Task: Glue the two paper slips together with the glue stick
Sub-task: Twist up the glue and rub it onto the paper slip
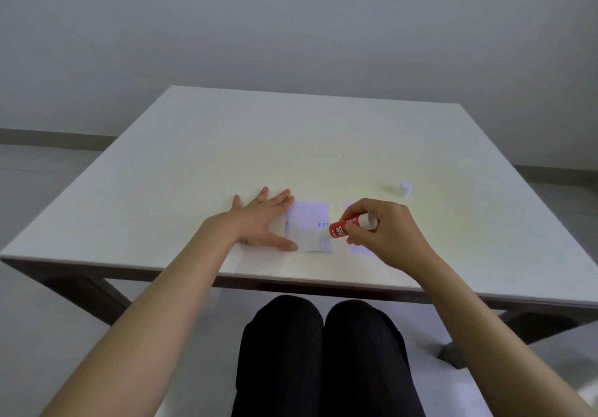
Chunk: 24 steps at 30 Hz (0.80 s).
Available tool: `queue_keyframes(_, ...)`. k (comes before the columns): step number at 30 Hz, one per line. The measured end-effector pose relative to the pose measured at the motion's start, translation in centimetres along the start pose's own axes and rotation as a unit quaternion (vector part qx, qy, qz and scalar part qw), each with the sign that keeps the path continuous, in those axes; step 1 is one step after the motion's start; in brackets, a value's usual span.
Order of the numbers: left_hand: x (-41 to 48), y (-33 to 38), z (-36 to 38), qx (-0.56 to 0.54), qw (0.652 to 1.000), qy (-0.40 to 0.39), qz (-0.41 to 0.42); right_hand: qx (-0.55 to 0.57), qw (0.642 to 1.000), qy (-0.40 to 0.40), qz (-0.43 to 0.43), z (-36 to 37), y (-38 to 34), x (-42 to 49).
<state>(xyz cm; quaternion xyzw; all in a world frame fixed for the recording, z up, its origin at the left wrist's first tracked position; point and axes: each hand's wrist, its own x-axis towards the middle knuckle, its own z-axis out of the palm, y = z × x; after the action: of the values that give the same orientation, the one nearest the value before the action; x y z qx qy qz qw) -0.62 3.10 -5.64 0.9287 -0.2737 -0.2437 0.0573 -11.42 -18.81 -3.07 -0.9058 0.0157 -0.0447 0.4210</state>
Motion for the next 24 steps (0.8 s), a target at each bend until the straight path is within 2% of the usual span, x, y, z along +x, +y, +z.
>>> queue_keyframes(3, 0.1, -0.1, 0.1, -0.002, 1.000, 0.002, 0.002, -0.001, 1.000, -0.030, 0.007, -0.7, 0.1, -0.2)
queue_keyframes(7, 0.4, -0.4, 0.3, 0.001, 1.000, 0.000, 0.007, -0.002, 0.998, 0.063, 0.005, -1.0, -0.1, 1.1)
queue_keyframes(8, 0.4, -0.4, 0.4, 0.002, 1.000, 0.000, 0.005, 0.016, 0.998, 0.066, -0.002, -0.6, -0.6, 1.3)
queue_keyframes(12, 0.6, -0.6, 0.8, -0.001, 1.000, 0.008, 0.007, 0.062, 0.998, -0.025, -0.011, 2.4, -2.1, 2.4)
queue_keyframes(17, 0.5, -1.0, 0.8, -0.006, 1.000, 0.002, 0.017, 0.086, 0.994, 0.056, 0.024, 2.6, -1.7, 4.1)
queue_keyframes(19, 0.6, -1.0, 1.0, -0.007, 1.000, 0.002, 0.018, 0.043, 0.998, 0.041, 0.004, 2.6, -1.5, 3.6)
queue_keyframes(22, 0.7, -0.9, 1.0, -0.006, 1.000, 0.003, 0.015, 0.006, 1.000, -0.023, -0.008, 2.2, -0.9, 2.2)
queue_keyframes(24, 0.6, -0.9, 1.0, -0.015, 1.000, 0.003, 0.016, 0.023, 1.000, 0.002, 0.013, 1.2, -0.2, 2.1)
